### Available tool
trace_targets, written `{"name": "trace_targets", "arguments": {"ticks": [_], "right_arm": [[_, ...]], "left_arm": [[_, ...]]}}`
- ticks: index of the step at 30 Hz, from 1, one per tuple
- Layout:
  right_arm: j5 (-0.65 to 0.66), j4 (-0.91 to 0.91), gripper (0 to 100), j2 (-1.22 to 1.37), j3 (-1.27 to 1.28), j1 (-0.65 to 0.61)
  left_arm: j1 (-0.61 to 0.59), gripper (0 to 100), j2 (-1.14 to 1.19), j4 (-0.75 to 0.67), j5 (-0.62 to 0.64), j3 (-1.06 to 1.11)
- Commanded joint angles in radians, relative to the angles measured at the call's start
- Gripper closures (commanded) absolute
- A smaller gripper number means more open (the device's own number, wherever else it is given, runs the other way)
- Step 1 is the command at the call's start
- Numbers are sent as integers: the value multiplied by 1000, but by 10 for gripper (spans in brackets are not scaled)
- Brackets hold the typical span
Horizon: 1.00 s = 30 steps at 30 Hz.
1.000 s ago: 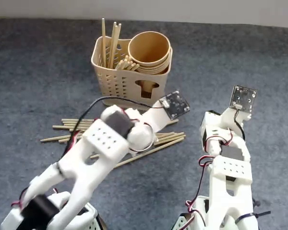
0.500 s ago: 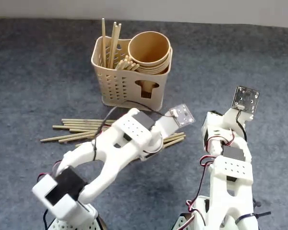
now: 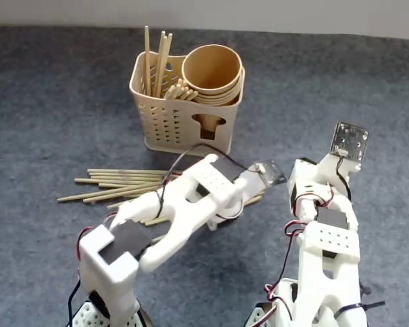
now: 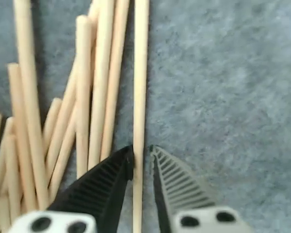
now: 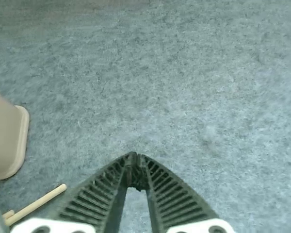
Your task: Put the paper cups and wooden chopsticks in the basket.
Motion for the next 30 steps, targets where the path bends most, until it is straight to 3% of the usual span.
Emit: {"name": "trace_targets", "arguments": {"ticks": [1, 10, 30], "right_arm": [[11, -22, 988, -22, -12, 2], [11, -22, 988, -22, -12, 2], [11, -22, 988, -18, -13, 1]], "left_arm": [[2, 993, 85, 89, -9, -142], [1, 995, -18, 183, -11, -128], [-31, 994, -845, 181, -3, 205]]}}
